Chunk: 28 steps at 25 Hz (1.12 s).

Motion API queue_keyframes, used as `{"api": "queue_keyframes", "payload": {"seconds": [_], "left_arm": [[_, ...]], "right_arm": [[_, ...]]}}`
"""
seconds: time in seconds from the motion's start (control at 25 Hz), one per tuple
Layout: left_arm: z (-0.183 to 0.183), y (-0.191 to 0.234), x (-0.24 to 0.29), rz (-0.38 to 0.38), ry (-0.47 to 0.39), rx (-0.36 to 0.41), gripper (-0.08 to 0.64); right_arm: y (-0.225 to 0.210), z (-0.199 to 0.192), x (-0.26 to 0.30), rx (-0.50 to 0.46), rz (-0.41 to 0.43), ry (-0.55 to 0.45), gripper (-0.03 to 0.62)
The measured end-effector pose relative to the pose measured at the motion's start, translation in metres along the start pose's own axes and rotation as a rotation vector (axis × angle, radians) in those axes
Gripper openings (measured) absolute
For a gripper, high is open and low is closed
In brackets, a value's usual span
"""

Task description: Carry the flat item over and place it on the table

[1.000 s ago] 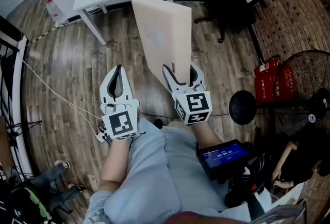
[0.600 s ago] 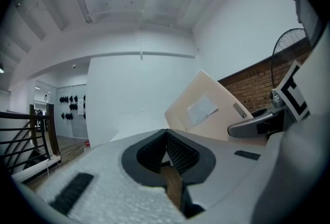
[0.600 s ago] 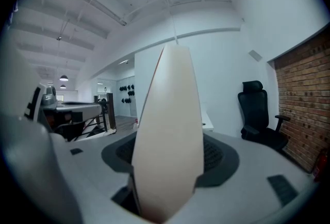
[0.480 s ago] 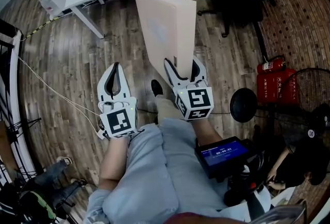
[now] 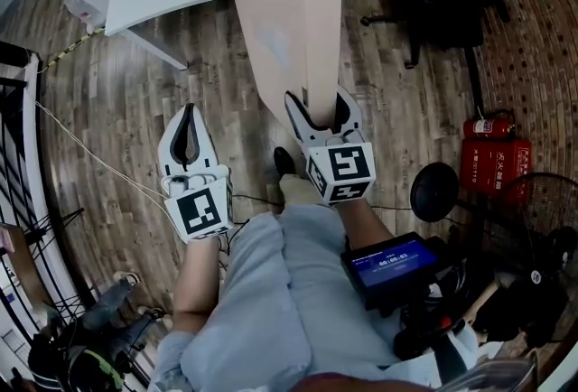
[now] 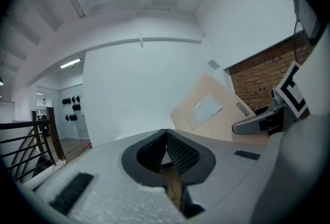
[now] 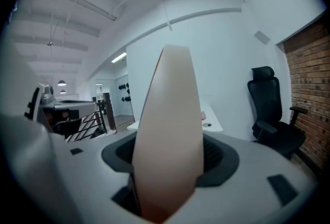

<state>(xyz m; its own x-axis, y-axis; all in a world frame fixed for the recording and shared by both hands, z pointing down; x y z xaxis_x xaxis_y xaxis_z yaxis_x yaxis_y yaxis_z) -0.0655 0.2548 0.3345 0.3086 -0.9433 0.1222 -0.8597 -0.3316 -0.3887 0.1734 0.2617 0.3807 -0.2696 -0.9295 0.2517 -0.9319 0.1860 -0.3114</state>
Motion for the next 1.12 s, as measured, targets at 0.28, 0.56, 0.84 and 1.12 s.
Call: {"api": "queue_keyframes", "payload": {"seconds": [0.28, 0.56, 0.84, 1.12], "left_arm": [[0.018, 0.024, 0.052, 0.056, -0.005, 0.004, 0.009], [0.020, 0.047, 0.088, 0.082, -0.036, 0.021, 0.009], [0.002, 0.075, 0.122, 0.113, -0.035, 0.004, 0.009], [-0.027, 0.129, 0.180, 0.134, -0.030, -0.013, 0.009]], "right_arm": [[-0.009, 0.038, 0.062, -0.008, 0.058, -0.030, 0.290], [-0.010, 0.060, 0.104, -0.017, 0.079, -0.057, 0.290], [0.003, 0.067, 0.154, -0.030, 0.119, -0.048, 0.290], [0.032, 0.076, 0.235, -0.026, 0.162, -0.014, 0.290]]}}
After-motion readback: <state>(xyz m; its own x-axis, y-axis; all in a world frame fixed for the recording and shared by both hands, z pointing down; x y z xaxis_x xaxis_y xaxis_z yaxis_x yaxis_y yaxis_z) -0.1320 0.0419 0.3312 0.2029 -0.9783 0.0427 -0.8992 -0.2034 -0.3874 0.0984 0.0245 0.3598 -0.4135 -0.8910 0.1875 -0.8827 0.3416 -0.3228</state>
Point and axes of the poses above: the fingertips, and each gripper's own axes: x forward along the fingers, y to its left, z out of its top, the point moved 8 cm from there along -x, backward along the fingers, and after that the axes turned 10 degrees about x, right-handed, at the moved point
